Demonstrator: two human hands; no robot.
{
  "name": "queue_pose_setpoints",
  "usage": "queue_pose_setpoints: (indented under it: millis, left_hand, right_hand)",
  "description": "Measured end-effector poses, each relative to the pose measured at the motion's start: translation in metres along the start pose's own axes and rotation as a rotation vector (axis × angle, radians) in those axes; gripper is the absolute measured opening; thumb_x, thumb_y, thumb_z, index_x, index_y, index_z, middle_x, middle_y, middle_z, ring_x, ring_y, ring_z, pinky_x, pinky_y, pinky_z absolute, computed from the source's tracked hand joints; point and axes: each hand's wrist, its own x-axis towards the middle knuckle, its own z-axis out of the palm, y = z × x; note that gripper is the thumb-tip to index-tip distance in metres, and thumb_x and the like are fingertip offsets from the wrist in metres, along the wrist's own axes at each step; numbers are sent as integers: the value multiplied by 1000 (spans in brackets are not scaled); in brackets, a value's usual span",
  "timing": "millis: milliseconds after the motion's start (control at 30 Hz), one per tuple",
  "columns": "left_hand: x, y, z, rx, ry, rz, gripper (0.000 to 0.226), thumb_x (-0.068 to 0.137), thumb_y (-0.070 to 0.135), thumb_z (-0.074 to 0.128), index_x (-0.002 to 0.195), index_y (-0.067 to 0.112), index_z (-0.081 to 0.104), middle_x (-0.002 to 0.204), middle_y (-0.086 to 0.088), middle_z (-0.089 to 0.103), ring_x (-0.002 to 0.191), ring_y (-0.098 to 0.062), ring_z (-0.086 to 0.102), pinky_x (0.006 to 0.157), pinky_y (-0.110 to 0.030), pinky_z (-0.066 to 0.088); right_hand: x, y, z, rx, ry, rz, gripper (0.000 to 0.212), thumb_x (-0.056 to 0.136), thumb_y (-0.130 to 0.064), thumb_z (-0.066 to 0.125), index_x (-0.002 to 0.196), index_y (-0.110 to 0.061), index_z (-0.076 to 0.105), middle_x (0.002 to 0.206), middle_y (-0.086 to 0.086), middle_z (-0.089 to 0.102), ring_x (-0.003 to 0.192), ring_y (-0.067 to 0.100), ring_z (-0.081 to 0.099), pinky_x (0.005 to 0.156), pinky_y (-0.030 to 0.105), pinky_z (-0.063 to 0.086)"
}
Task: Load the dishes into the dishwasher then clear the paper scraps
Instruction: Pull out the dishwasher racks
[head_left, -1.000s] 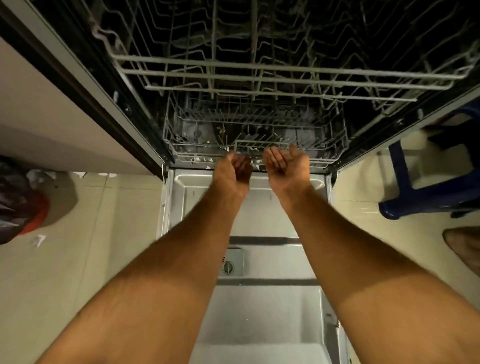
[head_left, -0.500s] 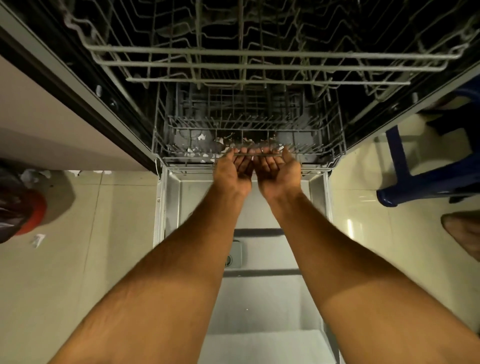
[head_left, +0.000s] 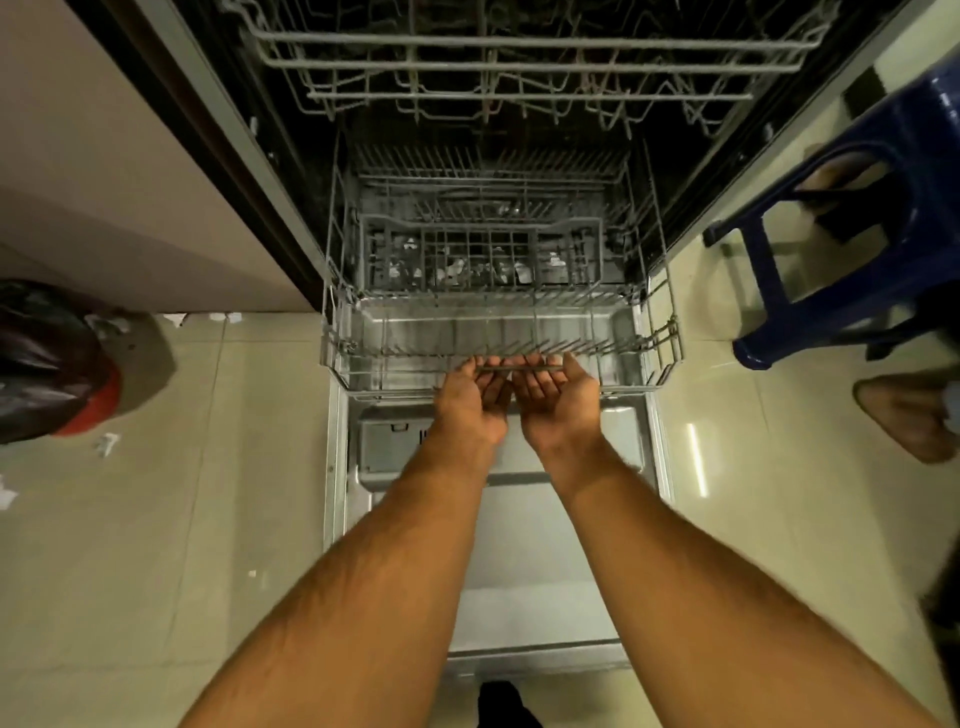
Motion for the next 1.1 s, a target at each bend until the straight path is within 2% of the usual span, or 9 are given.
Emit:
queue_pose_setpoints:
  millis: [67, 133, 233, 300, 567, 800, 967, 1100]
  left_hand:
    - [-11, -11, -14, 23, 5, -24, 34, 103, 14, 40, 73, 15, 53, 66, -1, 56, 60, -13, 51, 64, -24, 44]
    - [-23, -22, -31, 44, 19, -50, 35, 103, 14, 40, 71, 15, 53, 59, 1, 58, 58, -13, 53, 64, -23, 45]
    - [-39, -40, -56, 53, 51, -95, 33, 104, 15, 37, 76, 14, 54, 70, -2, 60, 64, -16, 56, 66, -26, 47]
    - [-50, -51, -72, 40, 74, -112, 32, 105, 16, 37, 78, 13, 55, 74, -4, 59, 65, -17, 57, 67, -28, 48]
    - [-96, -91, -128, 34, 125, -181, 28, 101, 13, 40, 77, 12, 55, 73, -5, 57, 67, -19, 57, 71, -30, 49]
    - [-129, -121, -167, 41, 188, -222, 26, 102, 15, 41, 81, 10, 55, 75, -7, 60, 71, -21, 60, 77, -32, 51]
    - [-142, -131, -176, 53, 177, -210, 27, 103, 17, 41, 83, 11, 57, 78, -4, 62, 72, -17, 61, 74, -29, 50]
    - [-147, -126, -171, 70, 167, -207, 26, 103, 15, 39, 83, 11, 55, 80, -5, 61, 75, -18, 60, 75, -29, 49]
  right_hand:
    - [-15, 7, -17, 13, -5, 4, 43, 107, -27, 42, 65, -20, 47, 57, -3, 42, 42, 9, 36, 47, 20, 40]
    - [-31, 15, -36, 12, 8, 6, 41, 107, -27, 43, 67, -19, 48, 56, -3, 46, 42, 9, 41, 47, 20, 43]
    - [-50, 26, -61, -4, 77, 9, 33, 106, -27, 46, 75, -16, 55, 66, 2, 59, 52, 13, 58, 55, 23, 52]
    - [-63, 35, -78, 14, 104, 17, 29, 106, -28, 46, 81, -15, 56, 70, 3, 61, 59, 15, 62, 61, 25, 54]
    - [-118, 61, -138, 26, 162, 22, 29, 106, -25, 47, 83, -12, 57, 75, 6, 59, 71, 19, 59, 77, 29, 52]
    - [-153, 77, -185, 22, 200, 31, 28, 106, -25, 48, 83, -10, 57, 72, 6, 62, 72, 21, 62, 76, 31, 53]
    - [-169, 78, -198, 21, 159, 31, 30, 107, -23, 45, 84, -10, 59, 77, 8, 66, 80, 23, 64, 86, 32, 52]
    - [-170, 75, -194, -22, 186, 45, 25, 106, -23, 49, 88, -8, 59, 82, 9, 65, 83, 24, 66, 87, 33, 53]
